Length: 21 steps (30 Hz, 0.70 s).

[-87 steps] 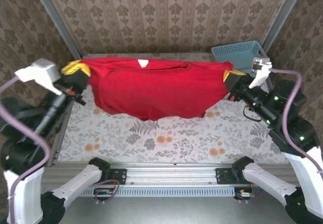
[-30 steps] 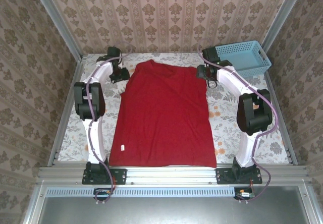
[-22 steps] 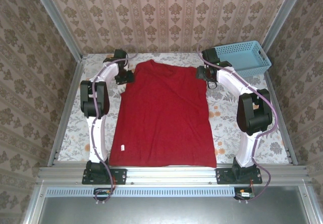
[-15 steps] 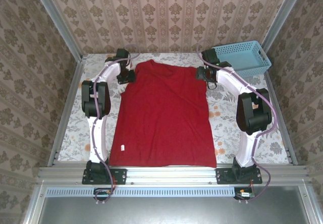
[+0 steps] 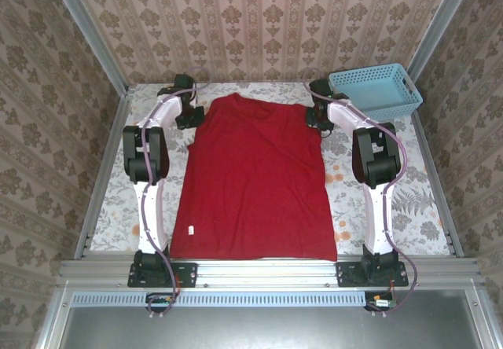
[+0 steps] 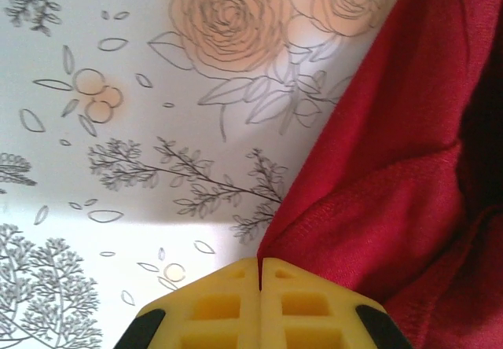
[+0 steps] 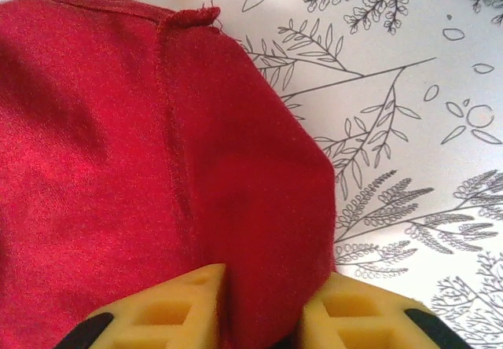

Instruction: Fold the inside-out t-shirt

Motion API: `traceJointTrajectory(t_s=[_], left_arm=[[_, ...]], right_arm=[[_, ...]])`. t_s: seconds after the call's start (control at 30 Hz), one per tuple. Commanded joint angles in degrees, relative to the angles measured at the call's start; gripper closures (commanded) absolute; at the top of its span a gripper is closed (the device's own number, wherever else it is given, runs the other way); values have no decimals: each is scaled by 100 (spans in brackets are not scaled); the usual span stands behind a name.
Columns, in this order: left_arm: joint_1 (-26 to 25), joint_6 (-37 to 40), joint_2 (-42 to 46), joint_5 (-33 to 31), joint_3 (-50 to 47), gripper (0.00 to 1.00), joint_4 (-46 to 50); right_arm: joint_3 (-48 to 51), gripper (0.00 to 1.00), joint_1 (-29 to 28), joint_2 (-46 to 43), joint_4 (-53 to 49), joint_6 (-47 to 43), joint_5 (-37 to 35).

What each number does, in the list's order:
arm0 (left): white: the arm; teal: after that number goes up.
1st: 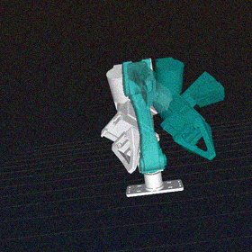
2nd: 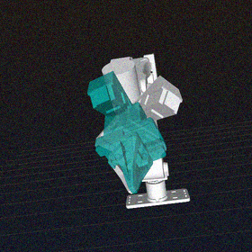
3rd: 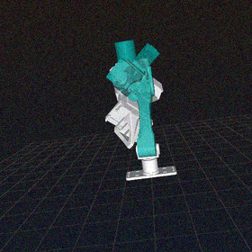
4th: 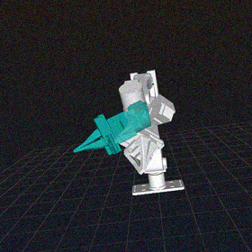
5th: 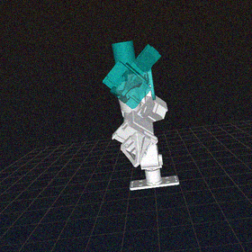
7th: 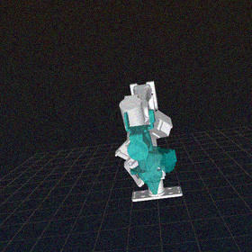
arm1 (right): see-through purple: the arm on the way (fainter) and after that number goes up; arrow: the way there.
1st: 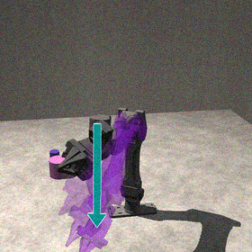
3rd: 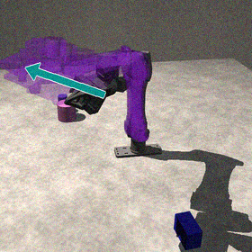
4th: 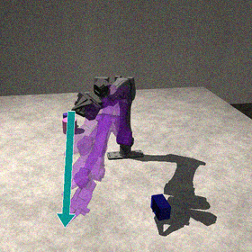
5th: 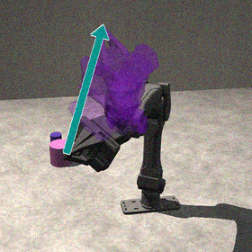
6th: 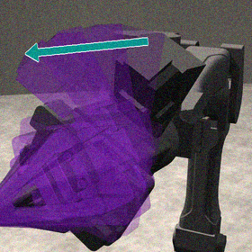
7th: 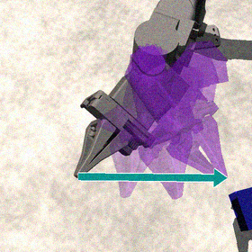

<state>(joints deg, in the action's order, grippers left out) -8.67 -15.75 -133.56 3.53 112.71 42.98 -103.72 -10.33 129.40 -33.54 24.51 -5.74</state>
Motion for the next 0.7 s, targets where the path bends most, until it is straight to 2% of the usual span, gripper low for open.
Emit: traceJointTrajectory(t_s=[0.0,0.13,0.3,0.43,0.57,0.67], left_arm=[[192,-31,321,100,-277,100,-218],[415,-125,597,259,-567,100,-457],[951,-517,1122,924,-1253,100,-1126],[1316,-696,1298,1211,-1469,100,-1319],[1454,-728,1120,1396,-1390,100,-1286],[1416,-682,906,1421,-1185,100,-1189]], right_arm=[[-123,84,87,-178,-322,31,-340],[136,100,288,-509,-241,66,-456],[376,100,347,-971,-183,-84,-1029],[592,100,365,-1357,-46,-191,-1384],[596,100,361,-1407,65,-277,-1302],[352,100,349,-1121,-5,-278,-1044]])
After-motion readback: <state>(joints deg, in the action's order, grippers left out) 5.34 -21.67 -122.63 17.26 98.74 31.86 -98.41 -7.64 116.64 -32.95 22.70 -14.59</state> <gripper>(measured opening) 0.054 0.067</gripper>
